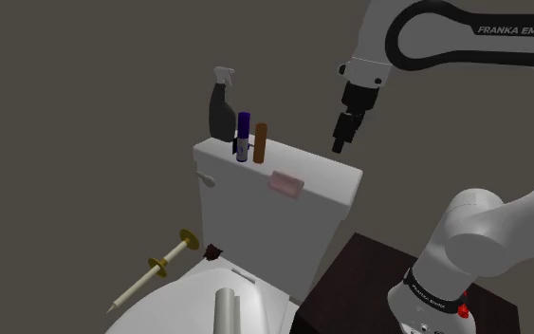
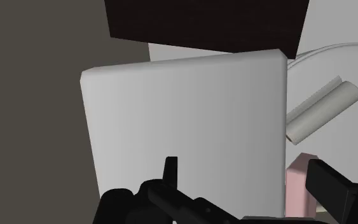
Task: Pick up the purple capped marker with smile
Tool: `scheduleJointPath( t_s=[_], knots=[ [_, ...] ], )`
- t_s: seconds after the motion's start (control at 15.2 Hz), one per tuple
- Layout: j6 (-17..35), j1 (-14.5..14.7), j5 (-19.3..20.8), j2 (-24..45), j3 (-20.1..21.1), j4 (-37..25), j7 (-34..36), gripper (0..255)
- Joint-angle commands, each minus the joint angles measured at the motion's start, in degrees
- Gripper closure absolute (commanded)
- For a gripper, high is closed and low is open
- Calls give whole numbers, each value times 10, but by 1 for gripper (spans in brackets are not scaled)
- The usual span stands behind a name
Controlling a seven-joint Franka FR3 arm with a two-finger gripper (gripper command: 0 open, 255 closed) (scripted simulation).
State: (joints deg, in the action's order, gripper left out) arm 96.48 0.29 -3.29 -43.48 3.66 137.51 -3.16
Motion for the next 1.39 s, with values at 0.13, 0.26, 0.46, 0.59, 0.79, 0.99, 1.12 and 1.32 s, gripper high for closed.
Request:
scheduleJointPath(
  t_s=[0.13, 0.26, 0.46, 0.59, 0.79, 0.99, 1.12, 1.32],
  knots=[
    [20, -1, -6, 39, 14, -27, 21, 0],
    [38, -2, -9, 78, 27, -56, 41, 0],
    [60, -6, -10, 136, 47, -105, 72, 0],
    [71, -9, -8, 176, 59, -140, 93, 0],
    [84, -13, 1, 236, 76, -199, 126, 0],
    [89, -16, 15, 296, 92, -264, 159, 0],
    [90, -16, 27, 338, 101, -312, 182, 0],
    [83, -14, 50, 403, 113, -391, 216, 0]
  ],
)
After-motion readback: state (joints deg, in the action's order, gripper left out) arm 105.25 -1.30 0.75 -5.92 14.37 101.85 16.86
